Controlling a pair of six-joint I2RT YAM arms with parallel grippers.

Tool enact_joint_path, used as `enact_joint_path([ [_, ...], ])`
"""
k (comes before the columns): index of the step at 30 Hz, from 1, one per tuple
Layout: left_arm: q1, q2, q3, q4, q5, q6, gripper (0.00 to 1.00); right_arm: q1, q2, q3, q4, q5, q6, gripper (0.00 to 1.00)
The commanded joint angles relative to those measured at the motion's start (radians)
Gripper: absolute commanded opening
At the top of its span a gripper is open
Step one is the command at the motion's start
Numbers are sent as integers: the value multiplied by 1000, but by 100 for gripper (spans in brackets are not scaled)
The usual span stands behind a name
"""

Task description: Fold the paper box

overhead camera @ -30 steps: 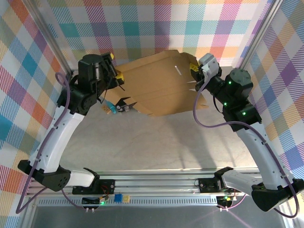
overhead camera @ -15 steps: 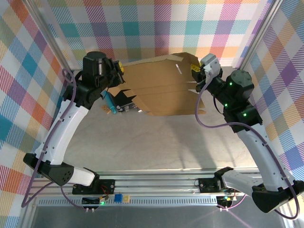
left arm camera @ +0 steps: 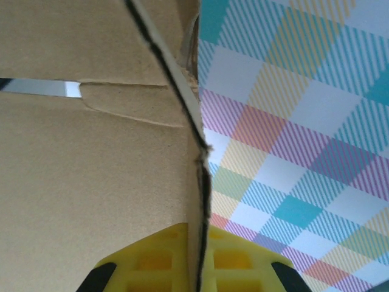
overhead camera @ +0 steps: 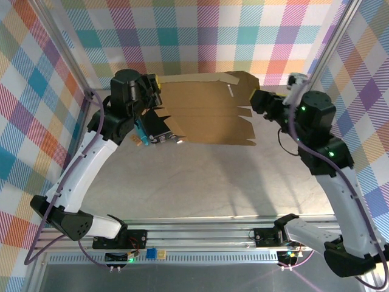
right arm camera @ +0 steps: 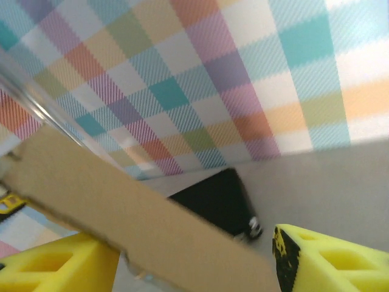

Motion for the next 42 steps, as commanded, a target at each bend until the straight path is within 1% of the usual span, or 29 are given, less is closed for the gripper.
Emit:
enact_joint_path([
  [1,-28,21,-13,176,-66,28,0,64,-97,4,-160,61,536,66],
  [3,-48,47,-18,210,-85,25,0,161,-142,-31,-119,185,661,67],
  [4,-54,59,-18,222,-90,28,0,185,-150,-44,-93,214,706,67],
  [7,-73,91,-15,241,-100,28,0,222,-128,-66,12,215,822,67],
  [9,-84,109,-13,254,-104,32,0,274,-74,-48,93,222,851,68],
  [12,-100,126,-17,274,-109,36,0,375,17,-12,203,308,814,70],
  [13,-105,129,-17,276,-109,36,0,392,46,-1,217,329,809,70],
  [17,-125,133,-20,288,-114,46,0,401,163,29,238,354,856,68],
  [22,-145,121,-41,290,-117,51,0,401,261,57,373,413,744,63],
  [25,-153,113,-58,291,-121,50,0,402,301,78,407,409,734,57],
  [29,-158,111,-66,287,-128,46,0,410,305,74,442,384,748,51],
  [30,-158,113,-66,286,-129,46,0,416,299,71,447,388,740,51],
  [32,-158,115,-66,287,-139,45,0,436,281,61,455,413,729,52],
  [36,-172,132,-55,317,-147,53,0,464,270,0,524,451,746,53],
  [38,-184,142,-50,329,-151,55,0,464,279,-33,562,475,767,50],
  [42,-201,145,-45,329,-153,60,0,456,309,-40,627,518,719,46],
])
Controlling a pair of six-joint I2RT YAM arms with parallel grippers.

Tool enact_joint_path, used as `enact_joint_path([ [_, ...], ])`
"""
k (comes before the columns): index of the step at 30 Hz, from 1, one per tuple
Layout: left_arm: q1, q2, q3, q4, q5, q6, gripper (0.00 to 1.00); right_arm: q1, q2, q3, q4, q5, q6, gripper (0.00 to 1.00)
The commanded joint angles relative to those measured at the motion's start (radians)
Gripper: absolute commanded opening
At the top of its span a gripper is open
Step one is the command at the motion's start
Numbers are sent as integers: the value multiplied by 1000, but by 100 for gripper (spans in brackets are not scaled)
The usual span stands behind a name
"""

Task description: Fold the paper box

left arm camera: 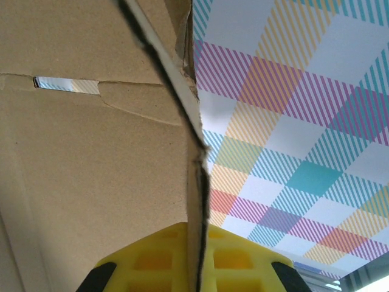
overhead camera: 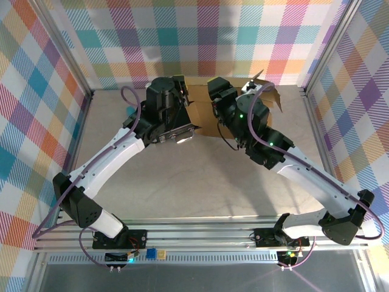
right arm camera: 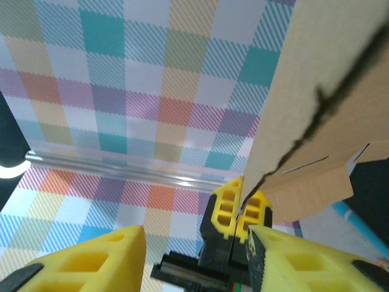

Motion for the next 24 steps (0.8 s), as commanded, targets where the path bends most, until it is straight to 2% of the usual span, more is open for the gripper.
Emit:
enact_joint_path([
  [1,-27,0,15,47,-8,15,0,-15,27,-2,113,54,-34,45],
  [15,-57,-25,-11,73,-29,31,0,-57,123,4,144,55,68,39],
  [21,-58,-30,-23,85,-52,41,0,-55,39,-75,50,50,171,54],
  [24,-57,-20,-21,99,-56,42,0,-57,-12,-122,27,54,204,55],
])
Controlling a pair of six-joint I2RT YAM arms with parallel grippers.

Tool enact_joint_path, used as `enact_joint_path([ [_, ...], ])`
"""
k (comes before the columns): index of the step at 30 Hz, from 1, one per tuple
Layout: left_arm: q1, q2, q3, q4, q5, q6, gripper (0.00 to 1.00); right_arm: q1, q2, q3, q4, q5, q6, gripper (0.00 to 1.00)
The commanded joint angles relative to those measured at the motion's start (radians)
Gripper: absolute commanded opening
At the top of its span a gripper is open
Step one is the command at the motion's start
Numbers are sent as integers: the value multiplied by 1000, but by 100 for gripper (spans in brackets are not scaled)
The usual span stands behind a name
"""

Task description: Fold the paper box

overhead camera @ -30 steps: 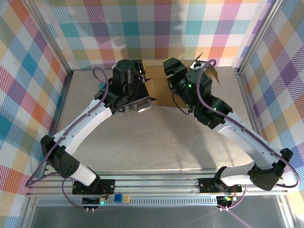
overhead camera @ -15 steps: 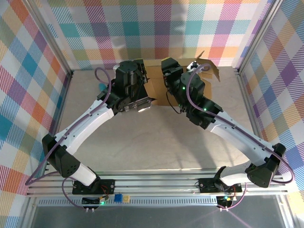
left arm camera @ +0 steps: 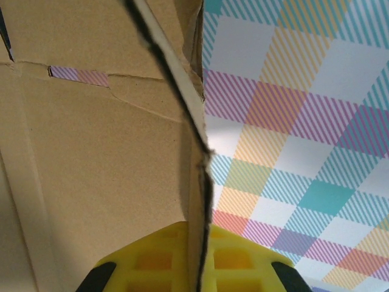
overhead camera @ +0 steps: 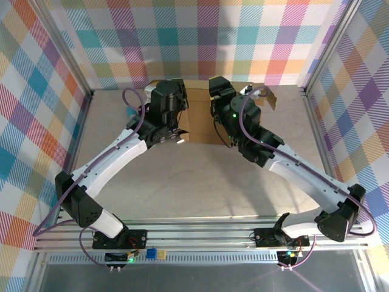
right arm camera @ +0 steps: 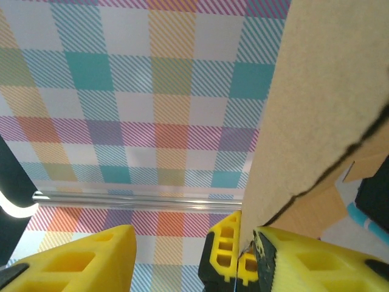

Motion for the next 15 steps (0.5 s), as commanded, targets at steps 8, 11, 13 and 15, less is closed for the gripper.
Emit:
enact_joint_path([
  [8,-38,5,32,138,34,22,0,-16,-51,-100,-17,21,103,57],
  [11,-44,9,32,143,38,16,0,-20,-30,-87,10,45,87,57],
  [13,-51,12,33,148,36,14,0,-30,-5,-82,64,47,76,54],
  [15,-55,13,36,146,37,13,0,-37,25,-71,109,47,68,50],
])
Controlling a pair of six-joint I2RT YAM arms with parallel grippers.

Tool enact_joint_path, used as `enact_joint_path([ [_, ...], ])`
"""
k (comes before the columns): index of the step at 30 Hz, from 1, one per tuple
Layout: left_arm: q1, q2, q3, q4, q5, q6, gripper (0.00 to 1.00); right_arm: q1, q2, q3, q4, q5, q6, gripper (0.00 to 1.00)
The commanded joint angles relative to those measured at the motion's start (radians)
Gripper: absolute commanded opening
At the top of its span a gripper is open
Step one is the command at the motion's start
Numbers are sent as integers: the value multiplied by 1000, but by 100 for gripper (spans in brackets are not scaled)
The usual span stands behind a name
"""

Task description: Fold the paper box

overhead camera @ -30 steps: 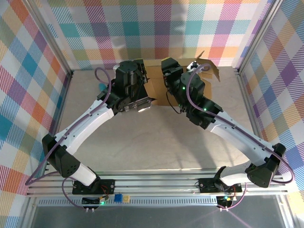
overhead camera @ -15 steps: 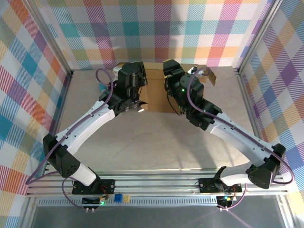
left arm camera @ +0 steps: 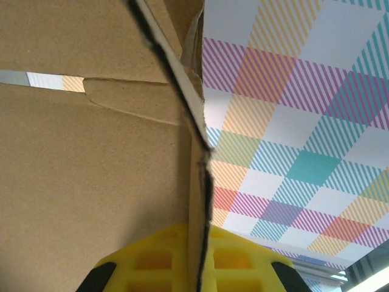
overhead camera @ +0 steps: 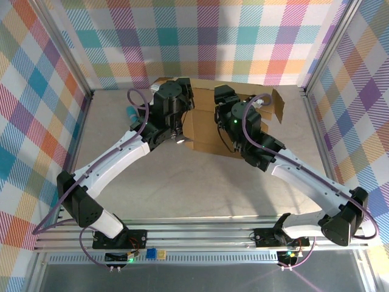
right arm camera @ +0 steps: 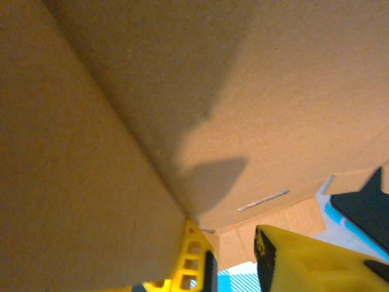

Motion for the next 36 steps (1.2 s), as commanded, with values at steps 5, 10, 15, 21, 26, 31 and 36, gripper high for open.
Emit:
enact_joint_path([
  [5,-28,3,29,70,19,-18,0,-27,92,58,144,25,-24,42],
  [10,-41,-5,27,60,13,-20,0,-50,114,62,173,25,-18,24],
  [15,-45,-13,18,65,25,-11,0,-64,103,60,132,24,8,9],
  [21,-24,-105,-21,5,67,139,59,-128,2,110,-195,-36,15,0],
  [26,21,-265,-114,-106,63,296,71,-171,-152,22,-262,-90,-40,0],
  [31,80,-381,-159,-286,45,437,70,-201,-217,99,-478,-207,-3,0],
  [36,133,-458,-211,-404,24,494,65,-200,-216,184,-670,-294,159,0],
])
